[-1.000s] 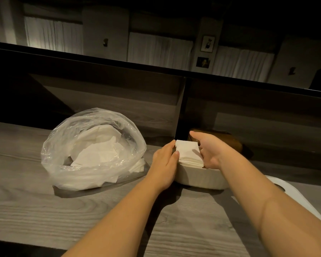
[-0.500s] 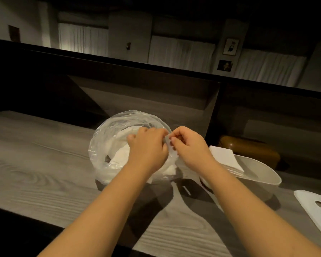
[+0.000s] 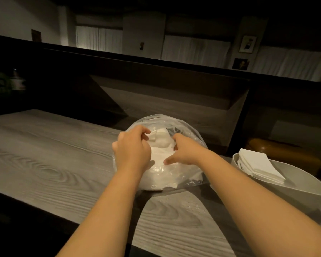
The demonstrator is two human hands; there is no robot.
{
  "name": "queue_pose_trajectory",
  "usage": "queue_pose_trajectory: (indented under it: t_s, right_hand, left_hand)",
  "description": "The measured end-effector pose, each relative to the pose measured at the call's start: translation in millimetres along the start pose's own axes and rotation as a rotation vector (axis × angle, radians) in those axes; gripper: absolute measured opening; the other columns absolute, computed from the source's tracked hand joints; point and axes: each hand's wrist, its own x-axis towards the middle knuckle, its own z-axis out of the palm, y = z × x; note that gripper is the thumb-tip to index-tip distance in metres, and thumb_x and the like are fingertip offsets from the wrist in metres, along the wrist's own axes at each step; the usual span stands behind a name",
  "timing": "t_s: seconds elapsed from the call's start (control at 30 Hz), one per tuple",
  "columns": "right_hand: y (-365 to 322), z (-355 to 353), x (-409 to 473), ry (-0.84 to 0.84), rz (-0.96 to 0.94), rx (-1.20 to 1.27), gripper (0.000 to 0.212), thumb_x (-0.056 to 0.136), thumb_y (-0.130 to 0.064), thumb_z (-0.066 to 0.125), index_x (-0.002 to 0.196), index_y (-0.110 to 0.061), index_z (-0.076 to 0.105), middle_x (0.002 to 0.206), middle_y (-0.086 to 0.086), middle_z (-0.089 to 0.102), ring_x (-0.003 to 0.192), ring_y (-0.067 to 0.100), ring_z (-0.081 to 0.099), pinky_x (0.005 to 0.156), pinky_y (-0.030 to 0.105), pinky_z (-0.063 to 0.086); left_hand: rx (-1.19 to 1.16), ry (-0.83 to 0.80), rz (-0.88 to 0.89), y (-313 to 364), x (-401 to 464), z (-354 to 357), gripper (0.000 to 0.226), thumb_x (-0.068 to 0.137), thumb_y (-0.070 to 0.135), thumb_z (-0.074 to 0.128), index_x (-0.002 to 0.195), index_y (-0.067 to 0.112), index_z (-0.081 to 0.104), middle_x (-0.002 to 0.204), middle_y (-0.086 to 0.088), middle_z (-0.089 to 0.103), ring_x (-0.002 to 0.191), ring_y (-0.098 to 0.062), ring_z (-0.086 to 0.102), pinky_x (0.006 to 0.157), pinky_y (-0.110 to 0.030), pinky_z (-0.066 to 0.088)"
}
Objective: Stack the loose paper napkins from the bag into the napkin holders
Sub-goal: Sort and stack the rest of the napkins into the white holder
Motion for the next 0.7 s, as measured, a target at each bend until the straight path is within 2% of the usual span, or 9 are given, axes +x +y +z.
queue_pose_trajectory:
  t_s: [0.07, 0.13, 0.23, 0.3, 0.37, 0.43, 0.57, 0.63, 0.7]
  right_hand:
    - [1, 3, 3, 0.026, 0.011, 0.002, 0.081, 0.074, -0.038, 0.084, 0.139, -0.018, 0.04, 0.119, 0.0, 0.058, 0.104, 0.019, 0.057, 0.085, 0.033, 0.051]
    - [1, 4, 2, 0.023, 0.006, -0.023, 0.072, 0.073, -0.037, 0.084, 0.131, -0.02, 0.044, 0.118, -0.001, 0.059, 0.097, 0.016, 0.055, 0.079, 0.03, 0.049]
    - [-3, 2, 0, 0.09, -0.027, -0.113, 0.067, 0.072, -0.038, 0.085, 0.124, -0.021, 0.047, 0.113, -0.002, 0.056, 0.097, 0.016, 0.053, 0.081, 0.032, 0.05]
    - [-10, 2, -5, 0.204, -0.12, -0.159, 0.058, 0.074, -0.034, 0.083, 0.12, -0.022, 0.048, 0.114, -0.004, 0.051, 0.102, 0.016, 0.05, 0.085, 0.031, 0.048]
    - [-19, 5, -10, 0.312, -0.301, -0.236, 0.045, 0.081, -0.029, 0.077, 0.115, -0.022, 0.049, 0.12, -0.004, 0.047, 0.109, 0.015, 0.044, 0.089, 0.028, 0.043]
    - [-28, 11, -13, 0.296, -0.411, -0.304, 0.037, 0.085, -0.031, 0.073, 0.112, -0.021, 0.051, 0.12, -0.003, 0.047, 0.109, 0.016, 0.044, 0.088, 0.027, 0.042]
    - [-35, 18, -8, 0.056, -0.139, -0.238, 0.063, 0.075, -0.046, 0.081, 0.119, -0.016, 0.046, 0.101, -0.003, 0.05, 0.091, 0.018, 0.05, 0.073, 0.03, 0.043]
    - [-34, 18, -4, 0.026, -0.095, -0.248, 0.067, 0.074, -0.046, 0.081, 0.121, -0.017, 0.045, 0.101, -0.002, 0.054, 0.092, 0.019, 0.053, 0.075, 0.032, 0.045]
    - [-34, 16, -2, 0.024, -0.106, -0.252, 0.055, 0.075, -0.045, 0.081, 0.113, -0.021, 0.049, 0.101, -0.004, 0.056, 0.094, 0.02, 0.054, 0.084, 0.037, 0.047]
  left_hand:
    - [-0.05, 0.035, 0.008, -1, 0, 0, 0.041, 0.086, -0.005, 0.039, 0.103, 0.024, 0.063, 0.09, 0.011, 0.06, 0.093, -0.011, 0.042, 0.085, -0.032, 0.028]
    - [-0.096, 0.059, 0.011, 0, 0, 1, 0.04, 0.087, -0.006, 0.039, 0.101, 0.023, 0.063, 0.086, 0.012, 0.058, 0.091, -0.011, 0.044, 0.085, -0.035, 0.036]
    - [-0.18, 0.075, 0.006, 1, -2, 2, 0.039, 0.087, -0.006, 0.038, 0.095, 0.026, 0.06, 0.083, 0.013, 0.057, 0.085, -0.011, 0.05, 0.077, -0.034, 0.043]
    - [-0.33, 0.07, -0.07, 2, -2, 1, 0.038, 0.09, -0.005, 0.038, 0.092, 0.026, 0.058, 0.085, 0.01, 0.059, 0.083, -0.009, 0.054, 0.07, -0.024, 0.043]
    - [-0.546, 0.112, -0.174, 5, -2, 0, 0.039, 0.091, -0.007, 0.038, 0.087, 0.027, 0.059, 0.085, 0.006, 0.059, 0.081, -0.006, 0.055, 0.067, -0.017, 0.041]
    - [-0.718, 0.216, -0.275, 6, 1, -1, 0.041, 0.088, -0.009, 0.038, 0.083, 0.026, 0.058, 0.082, 0.006, 0.058, 0.077, -0.005, 0.053, 0.068, -0.017, 0.04]
    - [-0.85, 0.33, -0.383, 4, 5, -2, 0.04, 0.086, -0.01, 0.037, 0.079, 0.024, 0.059, 0.076, 0.006, 0.057, 0.071, -0.005, 0.051, 0.067, -0.017, 0.041]
    - [-0.852, 0.314, -0.387, 4, 5, -1, 0.04, 0.087, -0.009, 0.038, 0.079, 0.024, 0.059, 0.076, 0.006, 0.057, 0.071, -0.005, 0.051, 0.066, -0.016, 0.042]
    - [-0.859, 0.297, -0.378, 4, 5, 1, 0.039, 0.088, -0.008, 0.038, 0.079, 0.023, 0.059, 0.077, 0.005, 0.058, 0.071, -0.005, 0.051, 0.067, -0.017, 0.042]
